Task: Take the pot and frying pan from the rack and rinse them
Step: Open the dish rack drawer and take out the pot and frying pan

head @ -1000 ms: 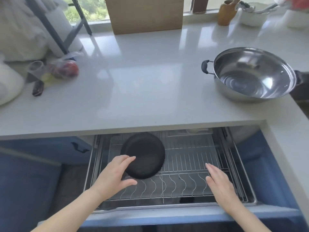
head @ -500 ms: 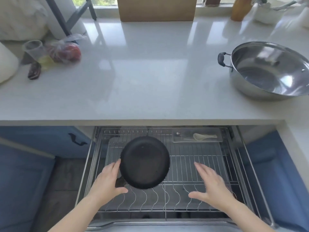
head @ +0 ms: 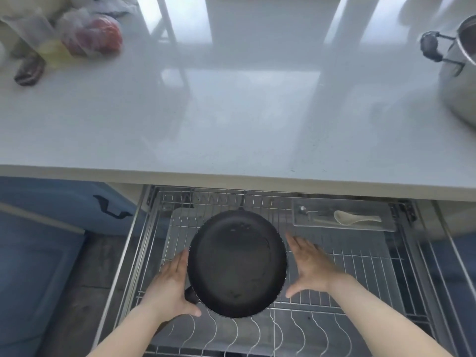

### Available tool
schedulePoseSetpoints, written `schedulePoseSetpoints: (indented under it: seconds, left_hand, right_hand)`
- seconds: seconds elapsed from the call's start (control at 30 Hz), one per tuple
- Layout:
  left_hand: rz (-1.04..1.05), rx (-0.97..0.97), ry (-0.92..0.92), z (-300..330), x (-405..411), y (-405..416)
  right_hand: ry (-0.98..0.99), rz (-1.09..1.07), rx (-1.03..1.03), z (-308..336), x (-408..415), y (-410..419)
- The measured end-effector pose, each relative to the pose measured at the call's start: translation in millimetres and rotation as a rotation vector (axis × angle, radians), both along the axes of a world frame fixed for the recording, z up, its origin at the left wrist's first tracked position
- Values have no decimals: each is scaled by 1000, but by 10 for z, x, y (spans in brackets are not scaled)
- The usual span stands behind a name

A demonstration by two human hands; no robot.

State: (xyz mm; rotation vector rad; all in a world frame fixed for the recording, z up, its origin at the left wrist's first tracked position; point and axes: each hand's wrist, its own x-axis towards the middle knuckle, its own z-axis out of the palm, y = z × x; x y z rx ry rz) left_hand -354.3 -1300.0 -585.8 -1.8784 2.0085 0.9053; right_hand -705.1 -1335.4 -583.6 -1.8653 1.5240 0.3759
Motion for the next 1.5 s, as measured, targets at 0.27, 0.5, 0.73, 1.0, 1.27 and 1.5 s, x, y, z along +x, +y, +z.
schedulePoseSetpoints:
  seconds: [0.27, 0.5, 0.73, 1.0, 1.27, 1.5]
  left_hand:
    - [139, 72, 184, -160, -5, -90]
    - [217, 183, 374, -115, -104, -99]
    - [194, 231, 522, 270, -241, -193]
    - [41, 310, 629, 1148, -492, -116]
    - [-89, 352, 647, 2058, -717, 84]
    - [-221, 183, 631, 2813, -824, -288]
  right_hand:
    - [-152, 6, -48, -196, 42, -102]
    - [-274, -44, -45, -174, -7, -4]
    - [-455, -239, 42, 273, -176, 223]
    - [-534, -332, -5, 1233, -481, 721]
    - [-579, -438, -119, 2140, -735, 1345]
    - [-509, -461, -168, 2880, -806, 1174]
